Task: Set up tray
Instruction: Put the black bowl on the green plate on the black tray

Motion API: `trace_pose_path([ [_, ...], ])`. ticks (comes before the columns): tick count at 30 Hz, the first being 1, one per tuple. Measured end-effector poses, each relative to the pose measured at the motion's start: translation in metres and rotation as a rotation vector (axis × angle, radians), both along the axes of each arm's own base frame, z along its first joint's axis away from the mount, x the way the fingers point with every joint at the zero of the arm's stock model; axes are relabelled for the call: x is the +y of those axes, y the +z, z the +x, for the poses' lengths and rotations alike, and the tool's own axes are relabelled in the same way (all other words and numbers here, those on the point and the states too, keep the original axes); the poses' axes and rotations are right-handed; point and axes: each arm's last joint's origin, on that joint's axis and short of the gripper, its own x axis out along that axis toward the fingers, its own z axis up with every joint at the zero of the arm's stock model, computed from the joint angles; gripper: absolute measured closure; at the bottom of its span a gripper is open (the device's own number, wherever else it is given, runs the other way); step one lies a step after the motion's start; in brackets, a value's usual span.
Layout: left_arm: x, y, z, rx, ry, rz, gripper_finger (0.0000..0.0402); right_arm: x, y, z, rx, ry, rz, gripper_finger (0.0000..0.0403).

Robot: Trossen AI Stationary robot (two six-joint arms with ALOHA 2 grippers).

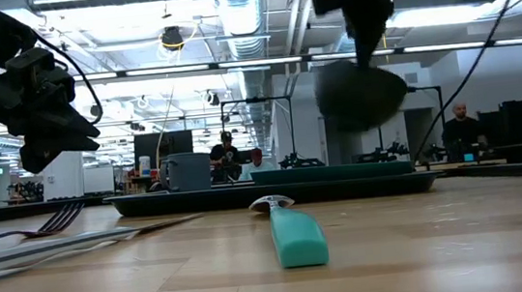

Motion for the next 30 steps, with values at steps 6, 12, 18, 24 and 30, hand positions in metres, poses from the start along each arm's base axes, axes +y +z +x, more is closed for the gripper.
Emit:
trace_pose_path([
  [6,0.0,0.0,0.0,-0.004,0.014,-0.031,0.0301,0.009,-0.031,0.036,0.209,0.161,-0.028,0.0403],
  [12,0.0,0.0,0.0,-0.005,0.014,-0.031,0.0301,0.005,-0.027,0.054,0.163,0.194,-0.03,0.0403],
  [18,0.0,0.0,0.0,-0.005,0.013,-0.028,0.0301,0.001,-0.041,0.066,0.161,0.19,0.054,0.0403],
  [24,0.0,0.0,0.0,-0.004,0.011,-0.023,0.0301,-0.005,-0.048,0.074,0.121,0.175,0.048,0.0403],
  [30,0.0,0.0,0.0,-0.004,0.01,-0.021,0.0301,-0.017,-0.049,0.071,0.128,0.104,0.066,0.0403],
])
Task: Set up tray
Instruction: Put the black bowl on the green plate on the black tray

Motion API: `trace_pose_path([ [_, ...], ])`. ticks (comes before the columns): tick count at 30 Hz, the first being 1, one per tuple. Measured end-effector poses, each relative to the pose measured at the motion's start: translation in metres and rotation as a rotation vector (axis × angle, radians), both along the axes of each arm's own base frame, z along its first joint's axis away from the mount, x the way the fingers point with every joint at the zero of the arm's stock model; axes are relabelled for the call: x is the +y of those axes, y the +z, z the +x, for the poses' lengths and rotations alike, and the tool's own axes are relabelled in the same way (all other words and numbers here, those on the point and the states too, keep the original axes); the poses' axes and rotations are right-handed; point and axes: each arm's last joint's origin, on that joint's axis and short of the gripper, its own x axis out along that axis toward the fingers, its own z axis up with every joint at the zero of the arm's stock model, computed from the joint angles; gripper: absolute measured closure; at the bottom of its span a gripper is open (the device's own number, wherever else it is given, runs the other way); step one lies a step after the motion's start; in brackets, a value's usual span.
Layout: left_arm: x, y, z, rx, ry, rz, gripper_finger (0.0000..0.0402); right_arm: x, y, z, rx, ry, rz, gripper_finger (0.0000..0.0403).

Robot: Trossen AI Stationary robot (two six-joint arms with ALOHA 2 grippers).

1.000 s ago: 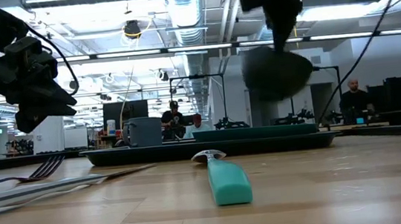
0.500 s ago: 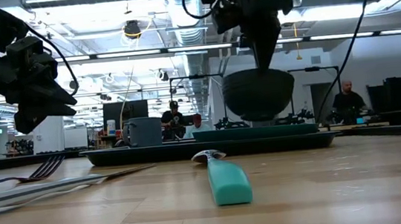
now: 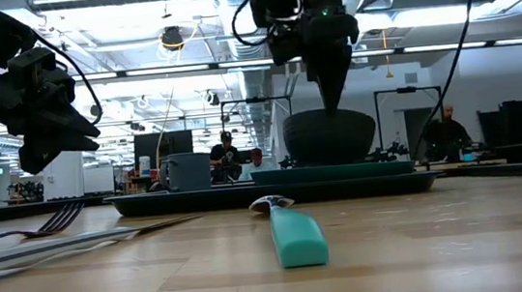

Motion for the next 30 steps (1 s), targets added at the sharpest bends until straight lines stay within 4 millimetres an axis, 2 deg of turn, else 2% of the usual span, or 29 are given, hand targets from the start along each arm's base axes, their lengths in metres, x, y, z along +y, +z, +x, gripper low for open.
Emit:
trace_pose_path([
  [8,0.0,0.0,0.0,0.002,-0.004,0.011,0.0301,-0.004,0.0,0.0,-0.01,-0.012,0.015,0.0403],
  [15,0.0,0.0,0.0,0.005,0.002,0.022,0.0301,-0.005,-0.017,0.008,0.023,-0.021,0.023,0.0403],
  [22,0.0,0.0,0.0,0.006,0.004,0.024,0.0301,-0.005,-0.024,0.008,0.061,-0.037,0.031,0.0402],
  [30,0.001,0.0,0.0,0.01,0.006,0.04,0.0301,-0.002,-0.024,0.009,0.061,-0.047,0.035,0.0364],
])
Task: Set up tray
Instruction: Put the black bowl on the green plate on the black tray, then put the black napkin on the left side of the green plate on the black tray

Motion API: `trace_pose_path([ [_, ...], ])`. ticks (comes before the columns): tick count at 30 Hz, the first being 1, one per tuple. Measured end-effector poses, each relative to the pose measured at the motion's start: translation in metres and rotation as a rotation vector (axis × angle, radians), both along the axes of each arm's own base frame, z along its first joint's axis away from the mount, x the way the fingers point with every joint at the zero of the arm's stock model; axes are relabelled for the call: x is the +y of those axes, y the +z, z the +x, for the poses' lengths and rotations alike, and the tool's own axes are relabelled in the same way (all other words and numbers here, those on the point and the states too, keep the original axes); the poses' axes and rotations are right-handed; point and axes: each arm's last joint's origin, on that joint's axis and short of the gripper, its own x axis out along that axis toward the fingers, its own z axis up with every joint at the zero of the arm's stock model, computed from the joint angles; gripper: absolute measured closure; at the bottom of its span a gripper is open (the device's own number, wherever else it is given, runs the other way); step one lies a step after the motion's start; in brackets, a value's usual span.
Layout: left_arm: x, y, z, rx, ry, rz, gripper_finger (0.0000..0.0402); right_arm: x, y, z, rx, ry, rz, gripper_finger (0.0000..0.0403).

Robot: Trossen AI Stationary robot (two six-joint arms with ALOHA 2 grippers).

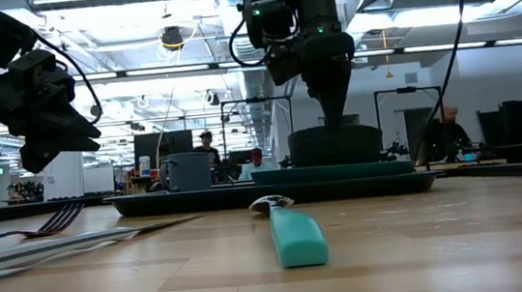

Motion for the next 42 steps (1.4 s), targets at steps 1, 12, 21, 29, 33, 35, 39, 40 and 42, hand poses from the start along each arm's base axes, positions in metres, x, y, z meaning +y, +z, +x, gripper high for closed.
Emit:
trace_pose_path([
  [1,0.0,0.0,0.0,0.0,-0.001,0.001,0.0301,0.001,0.0,0.0,0.0,0.002,0.0,0.0358],
  [12,0.0,0.0,0.0,0.001,0.001,0.002,0.0301,0.004,0.003,0.0,-0.012,-0.035,0.031,0.0306],
  [21,0.0,0.0,0.0,-0.003,0.002,-0.008,0.0301,-0.004,0.079,-0.008,-0.468,-0.125,0.118,0.0294],
  [29,-0.001,0.002,0.001,-0.047,0.003,-0.091,0.0301,0.005,0.15,-0.054,-1.068,-0.128,0.142,0.0294],
  [33,0.0,0.006,0.003,-0.103,0.017,-0.135,0.0301,0.014,0.161,-0.092,-1.346,-0.159,0.184,0.0294],
  [35,0.0,0.008,0.004,-0.136,0.031,-0.163,0.0301,0.02,0.162,-0.112,-1.48,-0.155,0.208,0.0294],
  [39,0.001,0.017,0.006,-0.232,0.041,-0.215,0.0301,0.032,0.153,-0.15,-1.7,-0.134,0.261,0.0294],
  [40,0.001,0.019,0.007,-0.254,0.023,-0.218,0.0301,0.035,0.147,-0.157,-1.732,-0.132,0.28,0.0294],
  [42,-0.001,0.023,0.007,-0.266,-0.008,-0.233,0.0301,0.04,0.131,-0.169,-1.713,-0.166,0.338,0.0294],
])
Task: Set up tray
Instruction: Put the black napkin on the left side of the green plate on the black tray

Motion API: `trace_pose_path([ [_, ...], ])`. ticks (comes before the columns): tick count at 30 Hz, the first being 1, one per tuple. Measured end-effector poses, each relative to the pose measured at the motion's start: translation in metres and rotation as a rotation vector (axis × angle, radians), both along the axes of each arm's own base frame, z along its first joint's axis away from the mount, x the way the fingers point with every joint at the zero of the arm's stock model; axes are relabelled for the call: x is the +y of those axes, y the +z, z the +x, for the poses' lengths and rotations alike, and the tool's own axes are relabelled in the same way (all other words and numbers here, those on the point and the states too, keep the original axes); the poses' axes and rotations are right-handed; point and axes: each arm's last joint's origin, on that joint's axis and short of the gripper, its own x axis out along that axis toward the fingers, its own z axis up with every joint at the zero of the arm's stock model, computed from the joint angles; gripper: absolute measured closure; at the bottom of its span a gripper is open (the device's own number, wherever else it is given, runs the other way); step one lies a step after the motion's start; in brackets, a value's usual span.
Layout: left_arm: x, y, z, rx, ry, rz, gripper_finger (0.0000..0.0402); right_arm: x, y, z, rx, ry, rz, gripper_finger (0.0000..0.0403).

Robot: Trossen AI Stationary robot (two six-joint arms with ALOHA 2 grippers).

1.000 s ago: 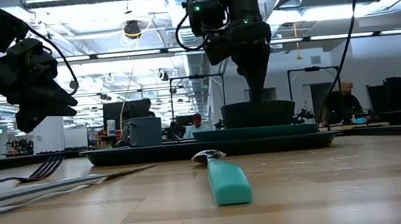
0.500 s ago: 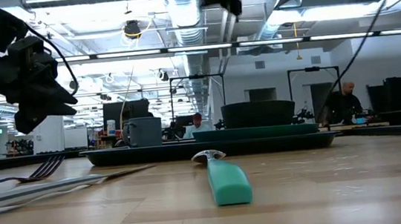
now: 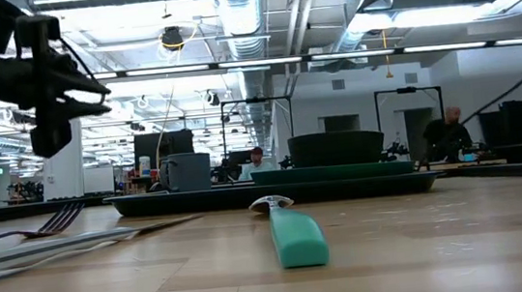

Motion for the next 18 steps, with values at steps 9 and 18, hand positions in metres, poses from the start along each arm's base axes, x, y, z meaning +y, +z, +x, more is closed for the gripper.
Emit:
trace_pose_path([
  [9,-0.008,0.034,-0.014,0.107,-0.052,-0.033,0.0301,0.026,-0.062,-0.006,0.253,0.143,0.188,0.0294],
  [18,-0.017,0.058,-0.021,0.294,-0.13,-0.081,0.0301,0.049,-0.118,-0.014,0.587,0.167,0.313,0.0294],
])
